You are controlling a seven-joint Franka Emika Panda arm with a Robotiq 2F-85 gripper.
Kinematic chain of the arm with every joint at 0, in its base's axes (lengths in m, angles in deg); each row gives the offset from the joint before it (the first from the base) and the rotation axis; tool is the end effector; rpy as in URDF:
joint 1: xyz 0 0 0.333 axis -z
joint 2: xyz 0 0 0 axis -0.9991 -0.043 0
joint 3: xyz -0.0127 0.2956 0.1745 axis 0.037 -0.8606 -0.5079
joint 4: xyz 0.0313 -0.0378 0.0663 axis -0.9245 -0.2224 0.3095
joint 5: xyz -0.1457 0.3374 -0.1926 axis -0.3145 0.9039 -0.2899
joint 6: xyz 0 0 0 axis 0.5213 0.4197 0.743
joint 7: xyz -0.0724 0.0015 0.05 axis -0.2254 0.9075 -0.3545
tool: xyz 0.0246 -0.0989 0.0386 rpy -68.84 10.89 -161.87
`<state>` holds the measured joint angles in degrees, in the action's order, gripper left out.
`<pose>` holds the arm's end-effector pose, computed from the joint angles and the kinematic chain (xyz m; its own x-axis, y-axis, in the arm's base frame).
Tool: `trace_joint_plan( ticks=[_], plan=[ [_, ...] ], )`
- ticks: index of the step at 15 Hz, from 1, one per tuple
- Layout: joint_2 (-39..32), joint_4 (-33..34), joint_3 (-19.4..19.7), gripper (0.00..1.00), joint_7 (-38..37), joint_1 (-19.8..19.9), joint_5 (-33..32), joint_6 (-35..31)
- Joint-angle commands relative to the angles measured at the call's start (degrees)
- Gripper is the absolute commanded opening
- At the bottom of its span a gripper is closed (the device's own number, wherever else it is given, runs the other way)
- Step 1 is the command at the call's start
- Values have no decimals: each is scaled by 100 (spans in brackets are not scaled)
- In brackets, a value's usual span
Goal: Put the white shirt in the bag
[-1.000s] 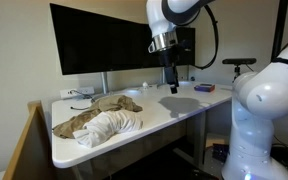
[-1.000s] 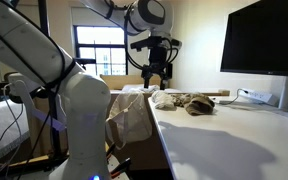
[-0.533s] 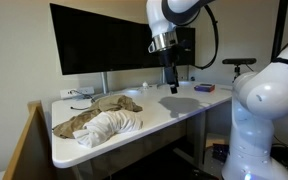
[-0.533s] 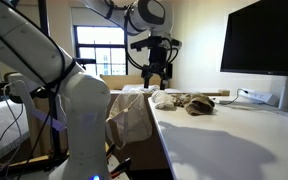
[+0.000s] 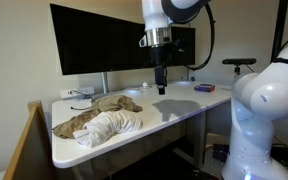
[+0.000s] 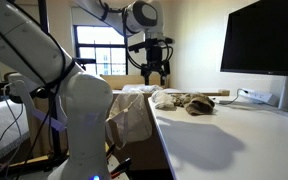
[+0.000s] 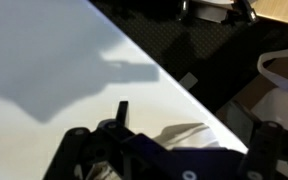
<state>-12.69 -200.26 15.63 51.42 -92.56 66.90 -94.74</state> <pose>0.3000 0.0532 0.5008 0.9788 0.1990 -0.0495 0.2035 -0.9722 0.1159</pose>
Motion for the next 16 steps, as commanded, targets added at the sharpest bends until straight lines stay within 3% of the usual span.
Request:
trace_joint_plan(
  ticks=[1,5,9,16],
  plan=[
    [-114,78,-481,100,-270,-470,205,-620],
    [-681,365,-929,100,-385,-824,155,-1474],
    [-1595,1061,-1146,100,-181,-893,-89,-1933],
    [-3313,2419,-1120,100,763,-924,-799,-1568]
  ],
)
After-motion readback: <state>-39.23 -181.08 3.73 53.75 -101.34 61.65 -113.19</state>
